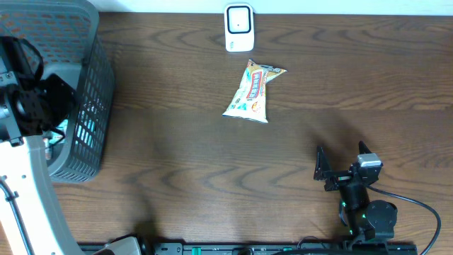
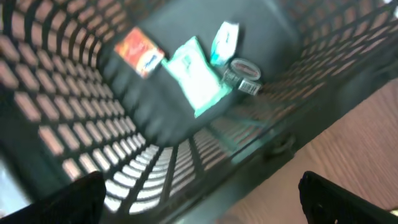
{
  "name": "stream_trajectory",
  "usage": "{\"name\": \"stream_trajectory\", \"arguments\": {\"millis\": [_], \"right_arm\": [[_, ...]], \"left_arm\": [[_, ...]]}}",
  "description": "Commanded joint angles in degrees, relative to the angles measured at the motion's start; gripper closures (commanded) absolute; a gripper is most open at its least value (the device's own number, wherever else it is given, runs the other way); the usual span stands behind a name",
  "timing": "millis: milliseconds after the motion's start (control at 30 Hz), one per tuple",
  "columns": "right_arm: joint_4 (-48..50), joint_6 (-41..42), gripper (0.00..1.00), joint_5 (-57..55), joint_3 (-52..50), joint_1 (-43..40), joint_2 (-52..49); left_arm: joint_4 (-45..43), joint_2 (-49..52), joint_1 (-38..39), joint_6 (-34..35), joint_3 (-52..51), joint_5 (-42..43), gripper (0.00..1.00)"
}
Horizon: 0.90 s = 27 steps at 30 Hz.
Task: Scan the item barcode
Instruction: 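Reach the left gripper back into the basket and grasp the green wipes pack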
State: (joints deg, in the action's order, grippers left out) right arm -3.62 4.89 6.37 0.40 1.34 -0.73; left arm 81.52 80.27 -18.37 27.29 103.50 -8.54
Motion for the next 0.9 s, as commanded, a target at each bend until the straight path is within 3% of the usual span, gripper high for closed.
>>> {"name": "stream_trajectory", "arguments": {"millis": [0, 867], "right_arm": [[-0.24, -0.9, 0.01, -0.2, -0.09, -0.5, 0.24], [-0.24, -0.9, 0.01, -0.2, -0.09, -0.5, 0.24]], "left_arm": [[2.05, -0.11, -0.31, 6.47, -0.28, -0.94, 0.02], [2.21, 1.7, -0.31, 7.32, -0.31, 1.68, 0.02]]}}
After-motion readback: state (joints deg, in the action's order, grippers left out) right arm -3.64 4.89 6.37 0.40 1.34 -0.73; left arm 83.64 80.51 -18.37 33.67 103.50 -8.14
